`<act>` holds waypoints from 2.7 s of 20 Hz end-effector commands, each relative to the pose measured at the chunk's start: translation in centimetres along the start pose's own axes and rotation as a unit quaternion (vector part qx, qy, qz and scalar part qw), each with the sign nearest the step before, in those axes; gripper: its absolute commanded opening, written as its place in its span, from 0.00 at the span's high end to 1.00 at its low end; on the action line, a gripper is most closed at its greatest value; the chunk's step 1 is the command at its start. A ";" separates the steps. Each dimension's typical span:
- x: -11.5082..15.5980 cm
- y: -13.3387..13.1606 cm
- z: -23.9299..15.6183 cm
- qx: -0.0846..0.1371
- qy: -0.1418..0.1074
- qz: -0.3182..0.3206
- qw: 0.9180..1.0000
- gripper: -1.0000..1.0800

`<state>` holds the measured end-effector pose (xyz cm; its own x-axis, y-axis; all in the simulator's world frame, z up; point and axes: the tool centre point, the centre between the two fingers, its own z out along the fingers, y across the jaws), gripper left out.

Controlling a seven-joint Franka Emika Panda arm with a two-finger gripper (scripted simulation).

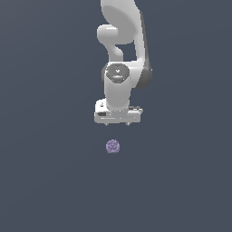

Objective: Pick up the object and move it to a goal position.

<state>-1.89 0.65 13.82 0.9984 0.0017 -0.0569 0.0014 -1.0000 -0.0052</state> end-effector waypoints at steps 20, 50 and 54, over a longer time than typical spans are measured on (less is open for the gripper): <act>0.1 0.3 0.7 0.006 -0.009 0.002 1.000 0.04; 6.6 2.3 7.6 -0.003 0.028 -0.033 0.999 0.04; 6.7 2.3 9.2 -0.004 0.028 -0.033 0.999 0.04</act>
<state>4.24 -1.62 4.71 0.9977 0.0677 -0.0019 0.0677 -0.9977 -0.0002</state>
